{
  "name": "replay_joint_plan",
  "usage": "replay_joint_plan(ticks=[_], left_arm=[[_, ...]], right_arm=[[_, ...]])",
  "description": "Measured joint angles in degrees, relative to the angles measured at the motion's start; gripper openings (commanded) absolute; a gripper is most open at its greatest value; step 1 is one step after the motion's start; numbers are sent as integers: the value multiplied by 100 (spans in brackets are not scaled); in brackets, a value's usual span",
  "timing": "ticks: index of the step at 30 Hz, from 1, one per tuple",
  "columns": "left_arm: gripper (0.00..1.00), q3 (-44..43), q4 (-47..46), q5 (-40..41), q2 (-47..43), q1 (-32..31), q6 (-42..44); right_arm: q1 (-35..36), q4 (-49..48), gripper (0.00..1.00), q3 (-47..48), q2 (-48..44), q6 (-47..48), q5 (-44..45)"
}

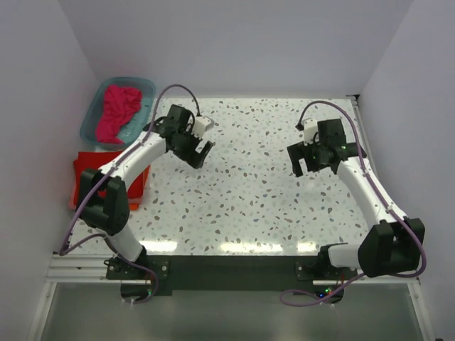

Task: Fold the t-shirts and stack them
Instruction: Grab the tshirt from the pile

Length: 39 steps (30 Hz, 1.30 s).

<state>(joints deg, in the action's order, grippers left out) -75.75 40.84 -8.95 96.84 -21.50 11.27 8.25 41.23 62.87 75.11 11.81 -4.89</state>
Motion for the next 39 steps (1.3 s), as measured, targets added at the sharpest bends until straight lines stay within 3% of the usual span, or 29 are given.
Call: replay_joint_plan(ticks=[6,11,16,21,30,39], left_arm=[[100,-1445,-94,24,-2,326,-28],[100,-3010,-507,-59,337,1401,-450],[100,-3908,-1196,-214,1060,2734,-767],[100,-5025,-1362,-299,2385,3324,-774],[100,-5180,-1814,238,4033,3609,-562],[97,-5128,-2312,970,4970,3626,-326]], right_arm=[[0,39,99,442,63,74,39],[0,-66,99,566,59,138,-57],[0,-70,99,566,96,219,-116],[0,101,99,787,614,291,-221],[0,457,99,1147,1346,323,-219],[0,743,99,1825,1836,433,-216]])
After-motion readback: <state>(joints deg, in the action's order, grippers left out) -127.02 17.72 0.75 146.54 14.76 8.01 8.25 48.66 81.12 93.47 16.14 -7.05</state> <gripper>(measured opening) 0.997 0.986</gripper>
